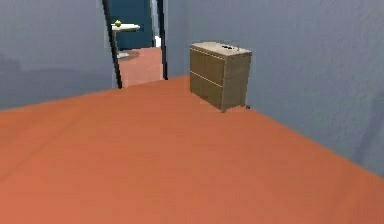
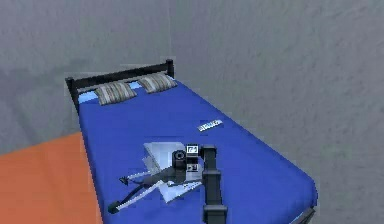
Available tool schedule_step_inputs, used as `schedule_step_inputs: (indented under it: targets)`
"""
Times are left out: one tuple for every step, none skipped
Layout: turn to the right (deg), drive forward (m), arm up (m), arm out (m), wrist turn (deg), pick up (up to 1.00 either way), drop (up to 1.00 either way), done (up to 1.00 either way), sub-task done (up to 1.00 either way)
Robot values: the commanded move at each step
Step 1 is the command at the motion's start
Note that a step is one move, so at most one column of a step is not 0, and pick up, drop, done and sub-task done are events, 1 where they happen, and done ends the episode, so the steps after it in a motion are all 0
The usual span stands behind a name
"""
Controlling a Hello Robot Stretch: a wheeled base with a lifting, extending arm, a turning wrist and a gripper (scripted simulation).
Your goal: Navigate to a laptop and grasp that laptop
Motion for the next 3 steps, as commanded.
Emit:
schedule_step_inputs:
  targets:
    - [0.0, 0.0, 0.0, 0.0, 45.0, 0.0, 0.0, 0.0, 0.0]
    - [0.0, 0.0, 0.0, 0.0, 15.0, 0.0, 0.0, 0.0, 0.0]
    - [0.0, 0.0, -0.3, 0.0, 0.0, 0.0, 0.0, 0.0, 0.0]
